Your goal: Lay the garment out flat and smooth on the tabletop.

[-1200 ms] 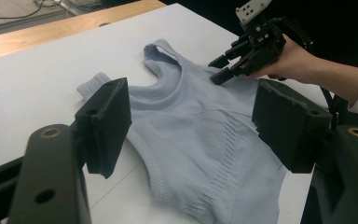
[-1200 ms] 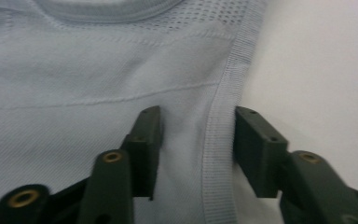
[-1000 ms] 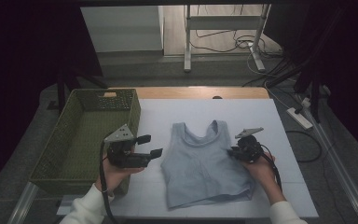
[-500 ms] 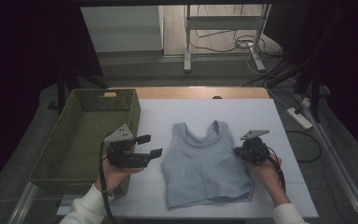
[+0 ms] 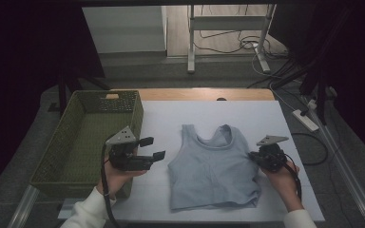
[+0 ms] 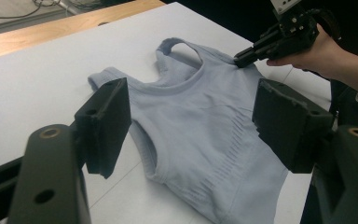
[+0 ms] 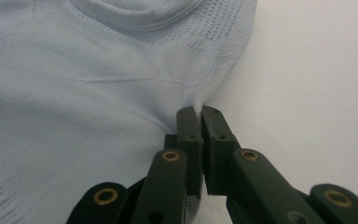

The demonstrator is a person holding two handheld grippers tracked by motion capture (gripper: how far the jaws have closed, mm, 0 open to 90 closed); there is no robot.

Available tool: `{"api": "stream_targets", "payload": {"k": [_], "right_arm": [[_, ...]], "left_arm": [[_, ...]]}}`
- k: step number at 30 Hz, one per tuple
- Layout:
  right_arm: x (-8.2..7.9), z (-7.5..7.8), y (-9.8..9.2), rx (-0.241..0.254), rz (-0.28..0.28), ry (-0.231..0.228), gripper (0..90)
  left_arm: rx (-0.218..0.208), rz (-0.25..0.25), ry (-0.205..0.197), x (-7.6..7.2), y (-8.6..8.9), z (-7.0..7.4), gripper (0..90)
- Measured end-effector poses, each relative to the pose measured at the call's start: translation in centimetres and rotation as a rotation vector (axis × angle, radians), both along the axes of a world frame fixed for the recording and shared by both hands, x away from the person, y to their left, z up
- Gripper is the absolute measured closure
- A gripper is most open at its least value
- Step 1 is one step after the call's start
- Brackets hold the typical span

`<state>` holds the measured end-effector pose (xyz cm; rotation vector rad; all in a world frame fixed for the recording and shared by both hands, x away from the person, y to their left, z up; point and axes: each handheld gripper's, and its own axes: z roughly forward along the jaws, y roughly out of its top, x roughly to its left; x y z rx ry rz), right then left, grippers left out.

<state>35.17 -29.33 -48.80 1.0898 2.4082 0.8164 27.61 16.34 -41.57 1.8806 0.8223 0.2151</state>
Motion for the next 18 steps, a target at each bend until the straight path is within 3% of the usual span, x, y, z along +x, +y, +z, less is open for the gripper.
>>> {"api": "stream_targets", "payload": {"k": [10,18], "right_arm": [[-0.24,-0.26,-0.59,-0.008,-0.012,0.008,86.2],[-0.14,-0.43,-0.1,0.025,0.016,0.008,81.9]], "left_arm": [[-0.005,0.002,-0.002,-0.02,0.13,0.1,28.4],[-0.001,0.001,-0.003,0.0,0.0,0.09,28.3]]}}
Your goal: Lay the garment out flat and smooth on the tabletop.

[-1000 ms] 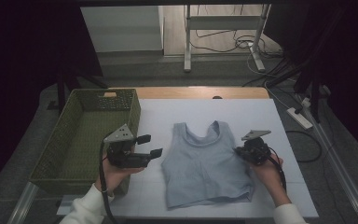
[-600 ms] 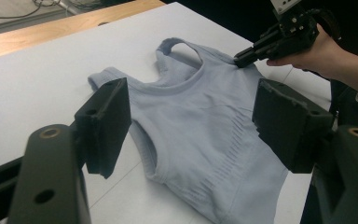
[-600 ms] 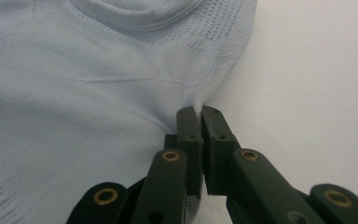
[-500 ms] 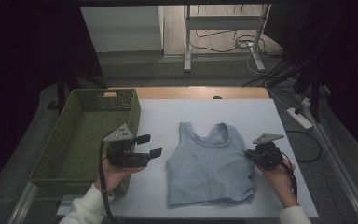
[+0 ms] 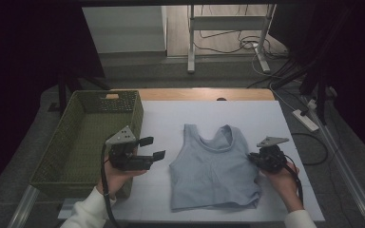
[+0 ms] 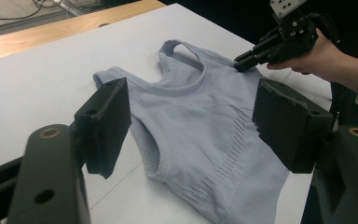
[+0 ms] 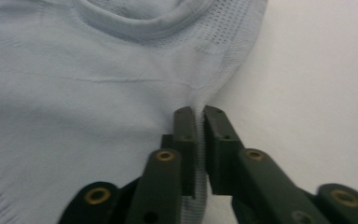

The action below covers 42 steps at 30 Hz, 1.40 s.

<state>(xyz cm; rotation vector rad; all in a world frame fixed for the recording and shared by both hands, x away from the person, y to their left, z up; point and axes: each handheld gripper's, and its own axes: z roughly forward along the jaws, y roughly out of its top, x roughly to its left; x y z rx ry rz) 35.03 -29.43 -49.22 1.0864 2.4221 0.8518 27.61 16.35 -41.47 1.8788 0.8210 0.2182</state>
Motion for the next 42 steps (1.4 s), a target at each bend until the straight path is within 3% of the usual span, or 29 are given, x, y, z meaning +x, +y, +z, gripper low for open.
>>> {"api": "stream_targets", "payload": {"k": [3,6,7,10,13,23,30,38,42], "right_arm": [[0.0,0.0,0.2,0.007,0.014,-0.002,75.9],[-0.1,0.2,0.5,0.003,0.01,-0.034,60.5],[-0.3,0.7,0.8,0.021,0.003,-0.071,51.7],[-0.5,1.2,1.2,0.036,0.004,-0.106,47.0],[-0.9,2.0,2.5,0.071,0.048,-0.124,43.1],[-2.1,2.5,6.1,0.096,0.184,-0.108,41.8],[-3.2,2.8,8.7,0.147,0.267,-0.081,41.5],[-3.7,2.3,10.0,0.193,0.314,-0.042,37.4],[-3.8,2.2,10.2,0.191,0.317,-0.044,36.7]], "left_arm": [[0.0,0.001,0.0,0.0,0.0,0.0,28.3],[-0.001,0.002,0.0,0.0,0.0,0.0,28.3],[-0.001,0.003,-0.001,0.0,0.1,0.0,28.3],[-0.001,0.003,-0.001,0.0,0.1,0.0,28.3],[-0.002,0.004,-0.002,0.0,0.1,0.0,28.3],[-0.004,0.005,-0.005,0.0,0.1,0.1,28.2],[-0.003,0.007,-0.005,0.0,0.2,0.1,28.1],[-0.005,0.007,-0.007,0.2,0.3,0.1,28.1],[-0.003,0.007,-0.005,0.4,0.3,0.0,28.0]]}}
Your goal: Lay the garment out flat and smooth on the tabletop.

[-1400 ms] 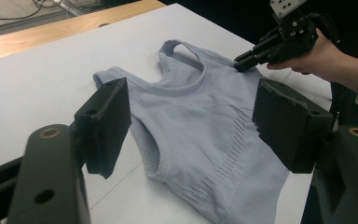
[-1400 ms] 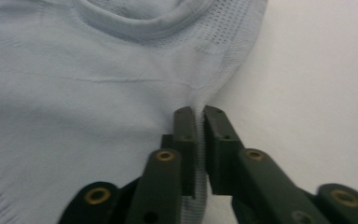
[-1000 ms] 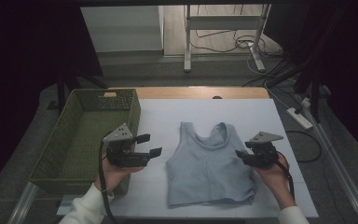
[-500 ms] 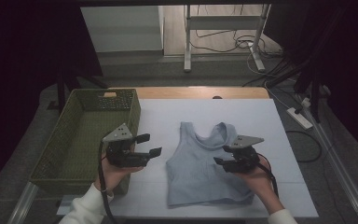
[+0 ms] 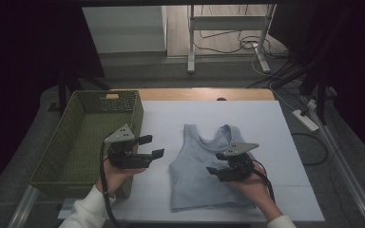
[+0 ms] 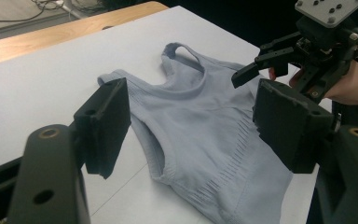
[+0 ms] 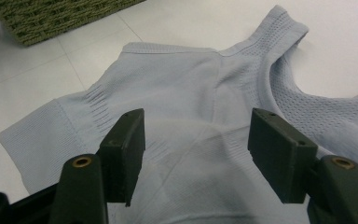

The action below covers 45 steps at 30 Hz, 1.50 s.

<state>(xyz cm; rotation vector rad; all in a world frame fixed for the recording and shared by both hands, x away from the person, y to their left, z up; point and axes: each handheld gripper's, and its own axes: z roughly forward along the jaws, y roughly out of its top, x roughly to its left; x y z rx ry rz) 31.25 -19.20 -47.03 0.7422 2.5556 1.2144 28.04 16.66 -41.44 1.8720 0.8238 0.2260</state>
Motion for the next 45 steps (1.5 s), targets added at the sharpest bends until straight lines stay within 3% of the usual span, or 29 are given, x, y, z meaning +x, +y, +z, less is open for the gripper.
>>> {"api": "stream_targets", "payload": {"k": [19,34,45], "right_arm": [[-0.7,-0.2,1.4,0.007,0.043,-0.026,36.2],[-1.6,-0.3,2.4,0.007,0.084,-0.021,36.1],[-3.2,-0.5,5.4,0.003,0.164,-0.011,36.0]], "left_arm": [[-0.004,0.003,0.002,0.1,0.4,0.0,27.5],[0.002,0.005,0.0,0.0,0.3,0.1,27.5],[0.001,0.01,0.0,-0.1,0.5,0.1,27.4]]}}
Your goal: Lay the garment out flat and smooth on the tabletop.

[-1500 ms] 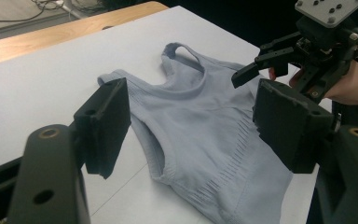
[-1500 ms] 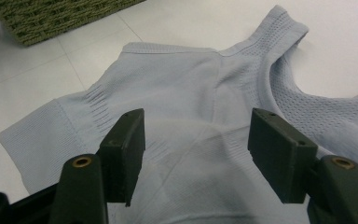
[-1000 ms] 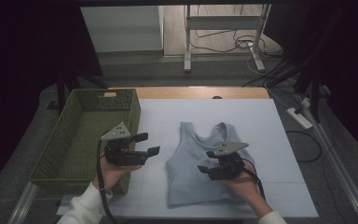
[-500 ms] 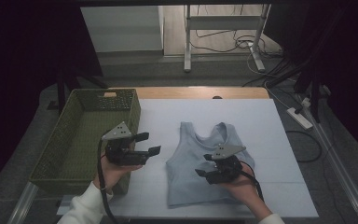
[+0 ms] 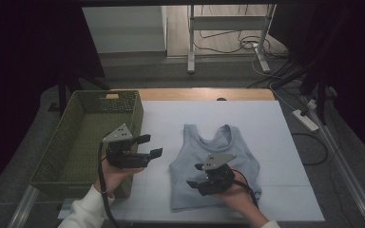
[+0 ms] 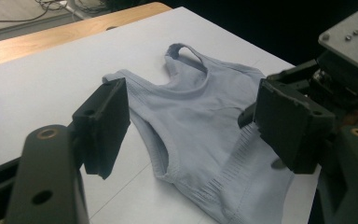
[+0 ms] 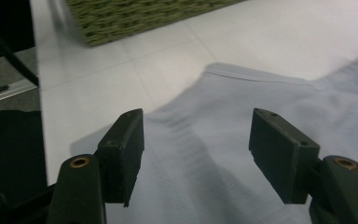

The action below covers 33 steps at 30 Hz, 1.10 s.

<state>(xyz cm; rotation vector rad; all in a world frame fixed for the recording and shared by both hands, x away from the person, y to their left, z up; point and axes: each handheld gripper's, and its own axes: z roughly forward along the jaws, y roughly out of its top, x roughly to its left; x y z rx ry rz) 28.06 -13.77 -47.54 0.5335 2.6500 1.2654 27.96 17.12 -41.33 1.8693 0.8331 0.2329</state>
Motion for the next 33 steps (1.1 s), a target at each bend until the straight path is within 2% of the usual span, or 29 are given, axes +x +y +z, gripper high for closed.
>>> {"api": "stream_targets", "payload": {"k": [10,11,12,13,21,28,29,30,31,32,33], "right_arm": [[-1.2,-1.1,2.3,-0.008,0.069,0.029,36.0],[-1.4,-1.2,2.7,-0.018,0.079,0.03,36.0],[-1.9,-1.7,3.5,-0.037,0.114,0.036,35.6],[-1.9,-1.7,3.5,-0.037,0.114,0.036,35.6],[-3.5,-3.4,6.0,-0.129,0.204,0.049,33.2],[-4.0,-4.7,6.8,-0.217,0.22,0.036,33.2],[-4.1,-5.0,6.9,-0.229,0.22,0.027,35.6],[-4.3,-5.0,6.9,-0.237,0.214,-0.011,41.0],[-4.3,-5.0,6.9,-0.238,0.212,-0.018,45.1],[-4.2,-4.9,6.9,-0.238,0.216,-0.012,53.6],[-4.3,-4.8,6.9,-0.243,0.215,-0.03,64.4]], "left_arm": [[-0.001,0.004,0.003,0.0,0.0,0.0,27.2],[-0.001,0.004,0.003,0.0,0.0,0.0,27.2],[-0.001,0.004,0.002,0.0,0.0,0.0,27.1],[-0.001,0.004,0.002,0.0,0.0,0.0,27.1],[-0.004,0.005,0.0,-0.1,0.1,0.0,27.1],[-0.004,0.006,0.0,-0.1,0.1,0.0,27.1],[-0.005,0.005,-0.001,-0.1,0.1,0.0,27.1],[-0.005,0.005,-0.001,-0.1,0.1,0.1,27.1],[-0.006,0.006,-0.001,-0.1,0.1,0.1,27.1],[-0.006,0.006,-0.001,-0.1,0.1,0.1,27.1],[-0.008,0.008,0.001,-0.1,0.1,0.0,27.0]]}}
